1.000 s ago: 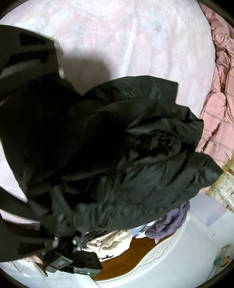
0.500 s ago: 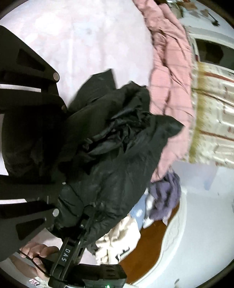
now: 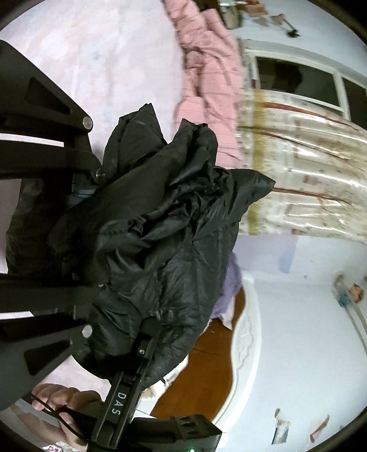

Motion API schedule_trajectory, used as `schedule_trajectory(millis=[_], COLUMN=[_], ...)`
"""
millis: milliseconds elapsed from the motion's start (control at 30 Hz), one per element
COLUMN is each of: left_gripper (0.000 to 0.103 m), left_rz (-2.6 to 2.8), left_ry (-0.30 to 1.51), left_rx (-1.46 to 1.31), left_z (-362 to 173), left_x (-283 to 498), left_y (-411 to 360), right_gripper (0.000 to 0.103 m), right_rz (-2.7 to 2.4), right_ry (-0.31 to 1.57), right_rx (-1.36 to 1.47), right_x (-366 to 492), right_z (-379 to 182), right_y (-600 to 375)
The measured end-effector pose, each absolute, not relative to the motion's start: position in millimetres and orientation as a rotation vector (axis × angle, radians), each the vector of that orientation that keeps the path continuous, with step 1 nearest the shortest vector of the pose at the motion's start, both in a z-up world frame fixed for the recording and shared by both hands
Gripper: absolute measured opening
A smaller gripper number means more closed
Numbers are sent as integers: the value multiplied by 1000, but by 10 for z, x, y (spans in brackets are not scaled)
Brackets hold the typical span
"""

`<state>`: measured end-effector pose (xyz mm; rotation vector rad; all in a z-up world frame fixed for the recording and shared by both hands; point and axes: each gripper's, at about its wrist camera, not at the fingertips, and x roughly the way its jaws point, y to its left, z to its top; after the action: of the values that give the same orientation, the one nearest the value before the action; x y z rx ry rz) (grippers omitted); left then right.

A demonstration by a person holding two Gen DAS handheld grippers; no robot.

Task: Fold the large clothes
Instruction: 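Lift the jacket bundle with both grippers and carry it toward the clothes stack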

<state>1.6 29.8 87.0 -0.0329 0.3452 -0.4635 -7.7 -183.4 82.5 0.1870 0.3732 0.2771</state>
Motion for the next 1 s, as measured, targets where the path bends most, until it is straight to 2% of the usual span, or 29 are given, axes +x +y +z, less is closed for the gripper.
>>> schedule_trajectory(millis=[267, 467, 700, 1000], left_gripper=[26, 26, 27, 27], left_rz=[-551, -668, -741, -932], left_ry=[220, 129, 27, 74], left_rx=[-67, -43, -96, -150], left_z=[1326, 1657, 1695, 1718], left_x=[-34, -22, -49, 497], left_y=[-42, -650, -1578, -2776], right_gripper=[31, 31, 31, 32], right_rz=[189, 119, -20, -268], right_ry=[207, 106, 76, 47], right_rx=[236, 245, 194, 31], right_x=[-513, -813, -1109, -1158], right_z=[1379, 1722, 1998, 2327], right_y=[-2240, -2878, -3662, -4609])
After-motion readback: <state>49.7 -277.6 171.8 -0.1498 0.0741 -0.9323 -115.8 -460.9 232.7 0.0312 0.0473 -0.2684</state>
